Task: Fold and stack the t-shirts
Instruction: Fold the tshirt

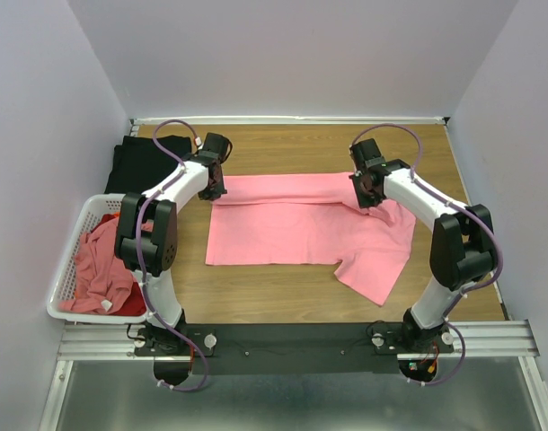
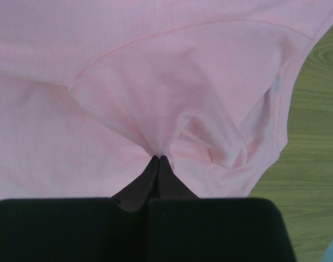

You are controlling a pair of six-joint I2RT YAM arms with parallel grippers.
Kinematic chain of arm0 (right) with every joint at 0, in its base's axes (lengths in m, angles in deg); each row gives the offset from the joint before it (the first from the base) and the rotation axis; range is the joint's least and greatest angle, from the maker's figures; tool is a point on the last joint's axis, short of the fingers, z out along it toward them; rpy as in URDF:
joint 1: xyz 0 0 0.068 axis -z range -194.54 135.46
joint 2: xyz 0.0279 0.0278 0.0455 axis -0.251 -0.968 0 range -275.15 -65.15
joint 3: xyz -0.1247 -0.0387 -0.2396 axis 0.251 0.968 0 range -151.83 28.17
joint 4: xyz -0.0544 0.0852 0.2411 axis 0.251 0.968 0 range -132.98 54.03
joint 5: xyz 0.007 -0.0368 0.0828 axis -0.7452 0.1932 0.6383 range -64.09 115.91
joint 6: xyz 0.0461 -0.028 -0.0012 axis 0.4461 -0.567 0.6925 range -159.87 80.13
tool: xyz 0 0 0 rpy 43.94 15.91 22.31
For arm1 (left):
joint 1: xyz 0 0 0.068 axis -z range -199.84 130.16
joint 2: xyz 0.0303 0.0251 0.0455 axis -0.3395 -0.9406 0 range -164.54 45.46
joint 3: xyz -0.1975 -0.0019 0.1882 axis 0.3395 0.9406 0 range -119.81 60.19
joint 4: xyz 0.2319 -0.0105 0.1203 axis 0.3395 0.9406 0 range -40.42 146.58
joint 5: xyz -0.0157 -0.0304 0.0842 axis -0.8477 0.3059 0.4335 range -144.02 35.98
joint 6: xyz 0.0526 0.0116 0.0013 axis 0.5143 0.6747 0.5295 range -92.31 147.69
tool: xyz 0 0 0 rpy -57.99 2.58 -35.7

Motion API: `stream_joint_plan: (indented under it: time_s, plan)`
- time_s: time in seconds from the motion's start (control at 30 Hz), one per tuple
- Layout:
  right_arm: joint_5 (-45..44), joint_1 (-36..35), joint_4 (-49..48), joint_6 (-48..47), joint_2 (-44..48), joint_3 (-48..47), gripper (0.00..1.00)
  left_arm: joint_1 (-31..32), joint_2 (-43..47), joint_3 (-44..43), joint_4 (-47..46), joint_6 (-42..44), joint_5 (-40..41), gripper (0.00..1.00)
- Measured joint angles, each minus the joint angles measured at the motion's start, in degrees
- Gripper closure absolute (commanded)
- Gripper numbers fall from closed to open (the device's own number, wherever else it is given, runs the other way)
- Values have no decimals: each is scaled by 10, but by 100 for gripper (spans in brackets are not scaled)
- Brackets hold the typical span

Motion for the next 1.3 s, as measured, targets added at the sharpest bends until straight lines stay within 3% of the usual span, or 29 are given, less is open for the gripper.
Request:
stream_joint_plan:
  time_s: [0.53,0.7,0.77,0.8,0.9,0.93,0.97,1.03,1.17,1.3]
  plan:
    - [-27,0,15,1,0,-7,99,-9,-1,-11,12,4,4,100]
    - [-26,0,16,1,0,-7,95,-12,-1,19,2,4,3,97]
    - [-26,0,16,1,-3,-7,89,-12,-3,30,1,4,2,90]
    - [-22,0,16,1,-6,-7,79,-12,-6,35,0,3,1,88]
    - [-8,0,16,6,-22,-7,65,-12,-13,43,-5,2,-1,75]
    - [0,0,17,9,-28,-7,56,-12,-13,47,-5,2,-1,69]
    - [7,0,19,14,-30,-6,52,-12,-13,50,-6,1,-1,57]
    - [16,0,22,18,-30,-5,44,-12,-12,54,-9,-4,-1,44]
    - [29,10,24,33,-23,-5,43,-12,12,64,-10,-16,0,35]
    - [53,61,15,66,9,13,41,-9,73,68,-16,-24,1,33]
